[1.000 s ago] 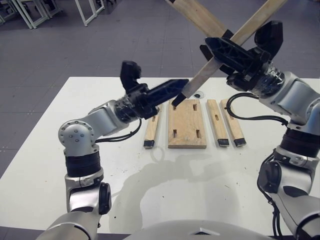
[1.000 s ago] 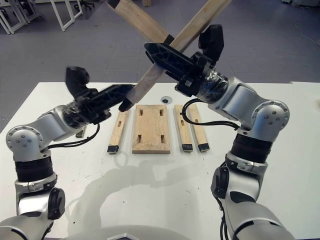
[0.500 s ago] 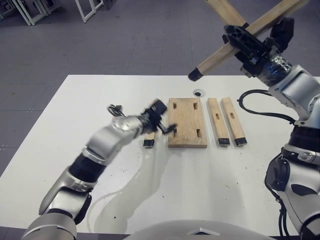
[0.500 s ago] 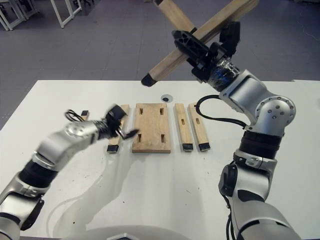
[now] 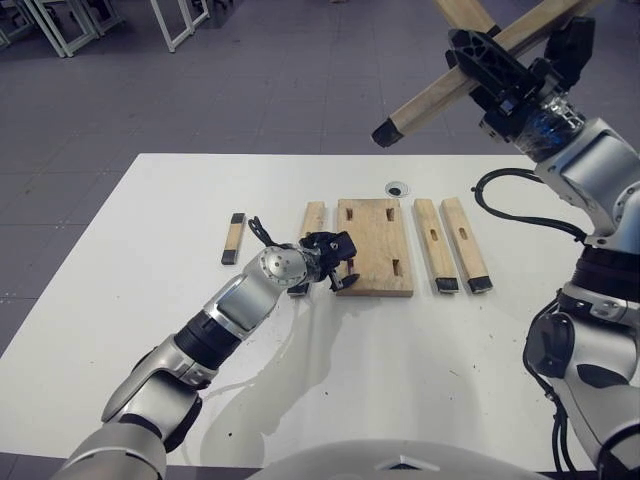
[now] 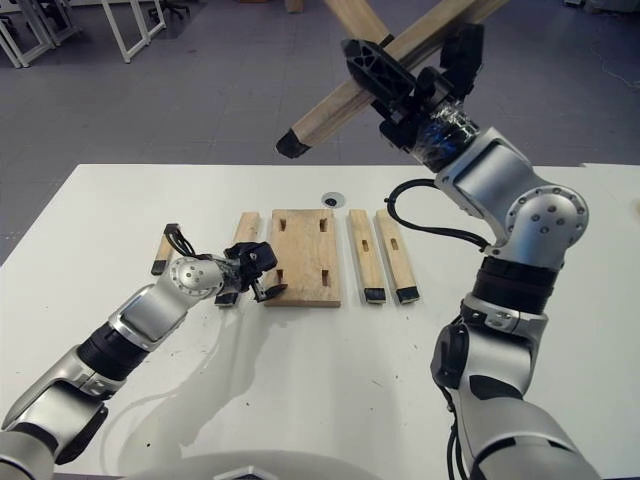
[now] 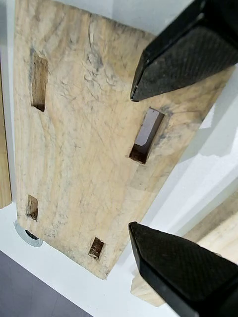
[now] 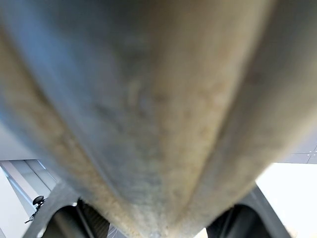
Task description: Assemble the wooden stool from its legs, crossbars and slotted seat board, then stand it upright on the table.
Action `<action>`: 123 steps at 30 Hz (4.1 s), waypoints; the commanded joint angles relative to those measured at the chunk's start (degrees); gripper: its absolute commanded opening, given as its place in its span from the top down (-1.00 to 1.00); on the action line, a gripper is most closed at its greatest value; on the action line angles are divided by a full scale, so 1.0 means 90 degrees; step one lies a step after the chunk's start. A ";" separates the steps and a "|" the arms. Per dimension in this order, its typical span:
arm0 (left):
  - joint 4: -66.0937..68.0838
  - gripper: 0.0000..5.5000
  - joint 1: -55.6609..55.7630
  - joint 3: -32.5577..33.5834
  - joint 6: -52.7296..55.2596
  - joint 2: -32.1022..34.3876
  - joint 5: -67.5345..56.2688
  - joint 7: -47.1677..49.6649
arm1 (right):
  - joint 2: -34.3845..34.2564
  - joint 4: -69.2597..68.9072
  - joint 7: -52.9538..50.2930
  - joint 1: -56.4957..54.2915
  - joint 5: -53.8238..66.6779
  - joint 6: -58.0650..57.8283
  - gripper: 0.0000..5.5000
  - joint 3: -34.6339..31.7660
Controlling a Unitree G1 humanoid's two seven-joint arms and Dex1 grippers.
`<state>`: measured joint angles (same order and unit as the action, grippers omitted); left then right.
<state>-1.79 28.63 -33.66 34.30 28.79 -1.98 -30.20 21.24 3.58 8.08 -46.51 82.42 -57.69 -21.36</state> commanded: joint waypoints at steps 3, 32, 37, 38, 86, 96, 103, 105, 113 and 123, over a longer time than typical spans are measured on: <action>0.0329 -0.64 0.0089 0.0374 -0.0002 0.0072 0.0344 -0.0216 | -0.0033 -0.0157 -0.0070 0.0107 0.0030 0.0042 0.25 -0.0021; -0.0629 -0.64 -0.0692 0.0488 -0.0173 0.1306 0.1183 -0.2430 | 0.0206 -0.0028 0.0061 0.0155 -0.0684 0.0244 0.25 0.0104; -0.0933 -0.64 0.0611 0.1764 0.1425 0.0328 -0.0064 -0.2445 | 0.0199 0.0026 0.0251 0.0253 -0.0931 0.0213 0.25 0.0114; -0.0987 -0.64 0.0816 0.1832 0.1604 0.0282 -0.0172 -0.2460 | 0.0188 0.0023 0.0269 0.0261 -0.0962 0.0207 0.25 0.0110; -0.0530 -0.64 -0.1031 -0.0023 -0.0831 0.2284 0.1559 -0.3607 | 0.0267 -0.0636 0.0440 0.0941 -0.1626 0.0219 0.25 0.0432; -0.0316 -0.64 -0.1084 0.0187 -0.1189 0.2171 0.1636 -0.3623 | 0.0258 0.0149 0.2545 0.1740 -0.3869 0.0870 0.25 0.2519; -0.0270 -0.64 -0.1128 0.0283 -0.1213 0.2101 0.1711 -0.3533 | 0.0150 0.0405 0.3108 0.2281 -0.4706 0.1227 0.25 0.2907; -0.0236 -0.64 -0.1099 0.0288 -0.1239 0.2089 0.1732 -0.3543 | 0.0124 0.0642 0.3293 0.2277 -0.4988 0.1420 0.25 0.3060; -0.0042 -0.64 -0.0953 0.0294 -0.1371 0.2041 0.1830 -0.3578 | 0.0329 0.1622 0.4168 0.1603 -0.5904 0.2069 0.26 0.3472; -0.0317 -0.64 -0.1042 0.0373 -0.1012 0.1814 0.1772 -0.3472 | 0.0321 0.1395 0.3641 0.3662 -0.7559 0.4030 0.26 0.4391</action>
<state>-5.94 22.73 -27.60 22.70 46.19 12.41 -61.26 22.86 11.61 46.54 -25.70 24.54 -24.20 13.15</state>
